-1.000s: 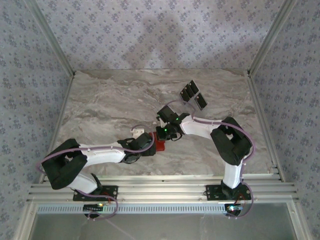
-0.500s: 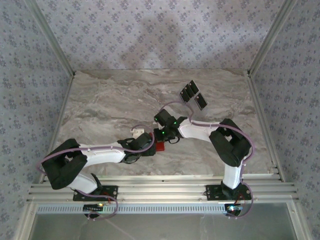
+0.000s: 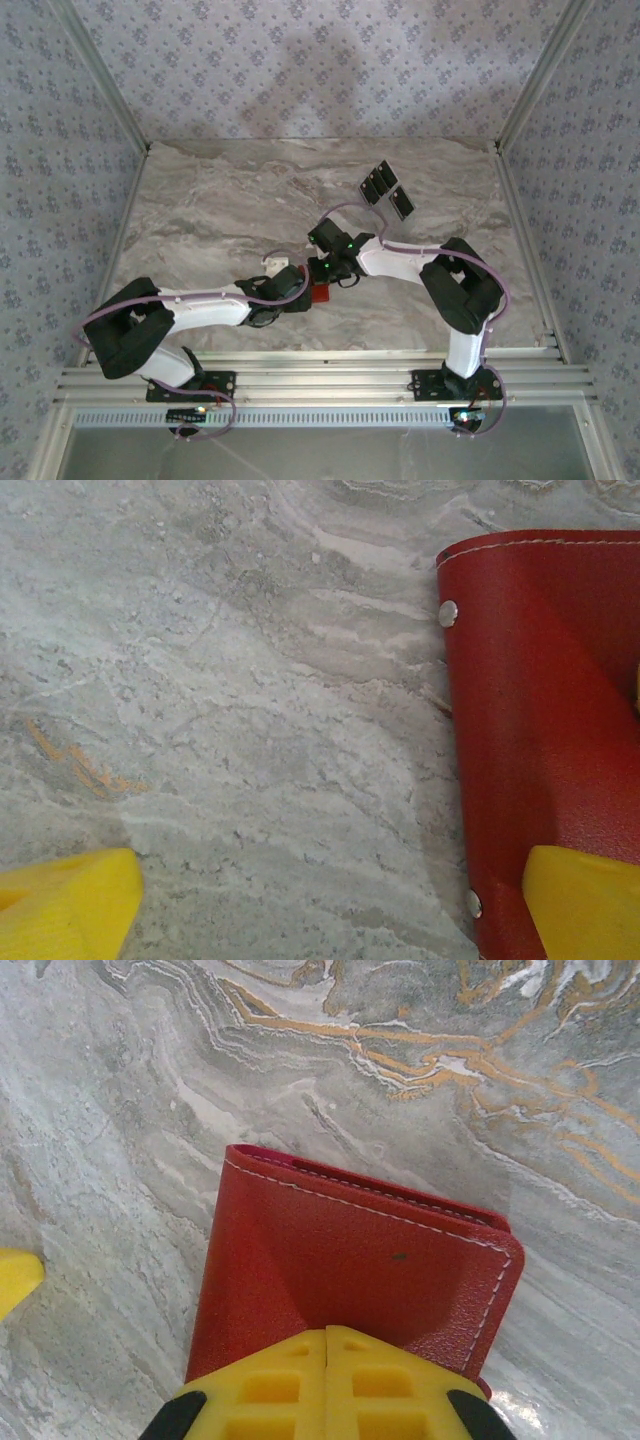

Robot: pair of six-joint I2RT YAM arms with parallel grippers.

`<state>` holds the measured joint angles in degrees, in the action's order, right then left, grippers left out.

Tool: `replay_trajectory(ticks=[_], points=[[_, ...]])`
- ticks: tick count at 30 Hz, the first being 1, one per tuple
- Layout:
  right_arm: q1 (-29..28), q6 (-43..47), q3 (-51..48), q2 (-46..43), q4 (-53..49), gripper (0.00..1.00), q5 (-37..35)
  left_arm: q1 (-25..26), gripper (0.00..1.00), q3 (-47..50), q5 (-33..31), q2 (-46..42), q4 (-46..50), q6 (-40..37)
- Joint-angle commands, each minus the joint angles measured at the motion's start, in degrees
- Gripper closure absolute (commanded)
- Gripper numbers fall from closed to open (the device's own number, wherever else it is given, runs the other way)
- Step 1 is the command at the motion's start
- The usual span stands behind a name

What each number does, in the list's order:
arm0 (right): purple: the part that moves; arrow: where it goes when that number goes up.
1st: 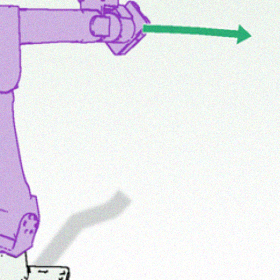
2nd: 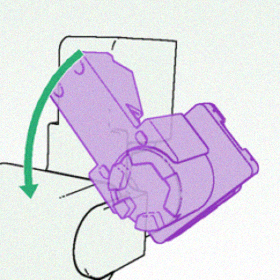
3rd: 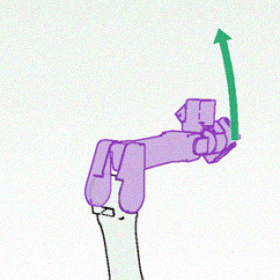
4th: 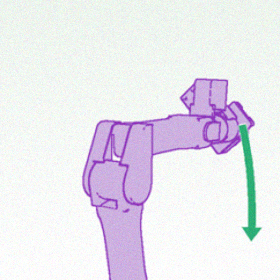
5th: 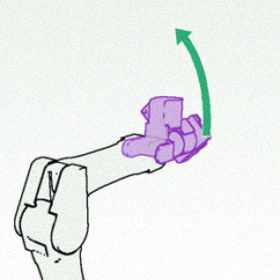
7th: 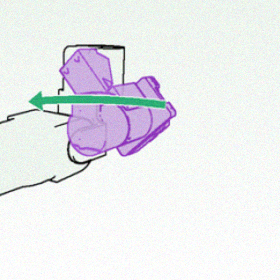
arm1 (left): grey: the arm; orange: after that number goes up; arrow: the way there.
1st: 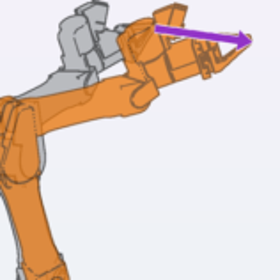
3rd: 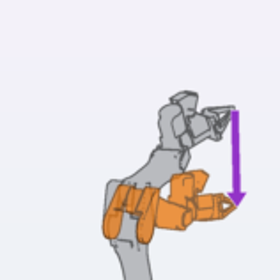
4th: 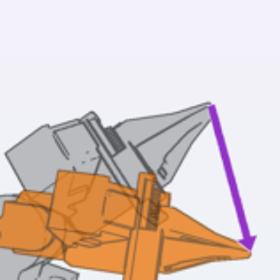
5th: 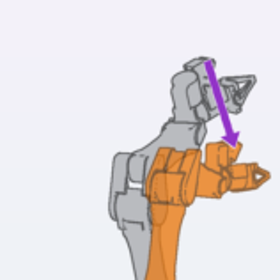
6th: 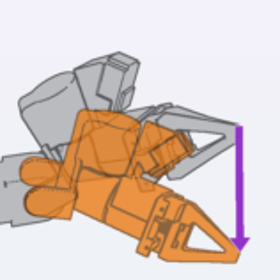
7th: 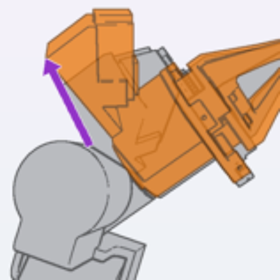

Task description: Put the credit cards into the card holder

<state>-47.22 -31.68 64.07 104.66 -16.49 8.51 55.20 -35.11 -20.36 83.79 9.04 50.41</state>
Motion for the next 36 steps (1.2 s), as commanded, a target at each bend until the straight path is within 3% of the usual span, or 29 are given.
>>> replay_trajectory(ticks=[1,14,28,36], points=[[-0.26,0.66,0.21,-1.59,-3.28,1.00,0.28,0.03,0.01,1.53,3.66,2.71,-0.36,-0.58],[-1.15,-1.70,-10.62,-2.37,3.74,1.00,-0.10,-0.01,0.01,1.89,3.44,2.67,-0.25,-0.32],[-5.75,-2.38,-26.32,-5.43,18.56,1.00,-9.13,-0.09,0.01,1.97,2.72,3.53,-0.41,0.56],[-8.93,-2.39,-31.61,-2.14,24.97,1.00,-12.83,0.00,0.01,2.33,2.36,4.39,-1.48,1.48]])
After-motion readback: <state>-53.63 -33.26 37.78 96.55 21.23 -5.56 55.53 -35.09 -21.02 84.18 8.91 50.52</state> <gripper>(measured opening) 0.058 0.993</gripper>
